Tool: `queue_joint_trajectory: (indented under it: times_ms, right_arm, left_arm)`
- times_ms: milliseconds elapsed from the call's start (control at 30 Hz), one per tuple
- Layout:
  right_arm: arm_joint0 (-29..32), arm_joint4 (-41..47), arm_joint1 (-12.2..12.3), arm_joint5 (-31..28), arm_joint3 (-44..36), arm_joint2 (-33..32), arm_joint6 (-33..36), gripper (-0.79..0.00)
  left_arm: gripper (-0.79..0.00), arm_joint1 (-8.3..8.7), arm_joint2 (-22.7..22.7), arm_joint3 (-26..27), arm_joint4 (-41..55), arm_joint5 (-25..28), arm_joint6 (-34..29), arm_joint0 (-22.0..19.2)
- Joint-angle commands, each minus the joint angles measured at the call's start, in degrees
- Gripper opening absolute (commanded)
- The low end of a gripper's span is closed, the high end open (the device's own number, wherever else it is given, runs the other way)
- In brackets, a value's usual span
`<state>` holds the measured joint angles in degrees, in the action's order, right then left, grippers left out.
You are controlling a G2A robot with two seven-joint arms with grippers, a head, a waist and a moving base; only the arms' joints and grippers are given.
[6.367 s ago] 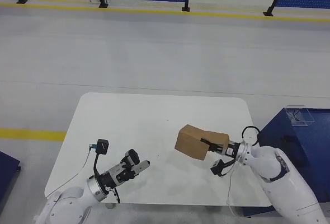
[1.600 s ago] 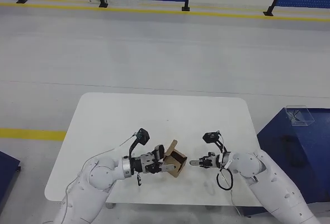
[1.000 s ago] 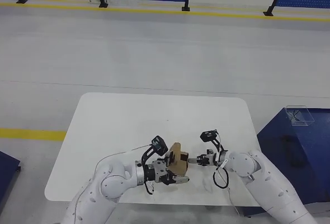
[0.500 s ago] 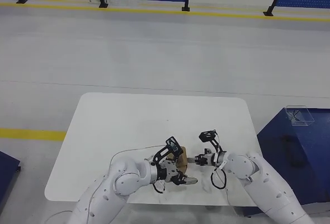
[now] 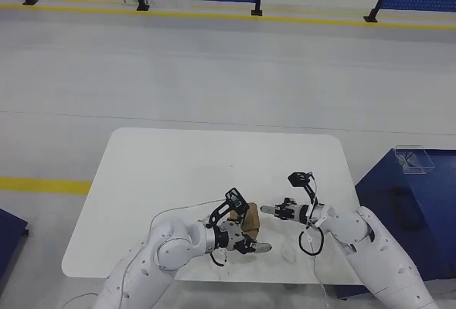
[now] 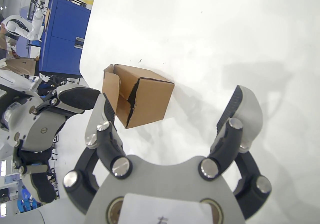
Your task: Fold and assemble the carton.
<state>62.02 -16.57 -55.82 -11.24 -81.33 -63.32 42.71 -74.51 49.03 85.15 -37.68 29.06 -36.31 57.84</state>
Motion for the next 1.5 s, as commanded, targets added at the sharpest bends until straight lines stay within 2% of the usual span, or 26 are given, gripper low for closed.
queue_joint_trajectory:
  times_ms: [0, 500, 1233, 1467]
  right_arm:
    - [-0.03, -0.63, -0.21, 0.57, -0.33, 0.73, -0.48, 0.0]
    - [-2.49, -3.35, -1.79, 1.88, 2.9, 4.39, -1.82, 0.0]
    - [-4.72, -4.84, -3.5, 1.32, 6.82, 7.03, -1.34, 0.0]
    - [-4.48, -1.1, -3.8, 1.19, 5.19, 5.57, -2.58, 0.0]
  left_arm:
    - [0.0, 0.08, 0.13, 0.25, -0.02, -0.03, 0.1, 0.3]
    - [0.0, 0.3, 0.0, 0.35, 0.55, 0.26, -0.03, 0.64]
    - [0.0, -0.07, -1.65, -2.26, 0.71, -1.21, -0.93, -0.84]
    - [0.0, 0.03, -1.52, -2.02, 0.51, -1.47, -0.58, -0.4]
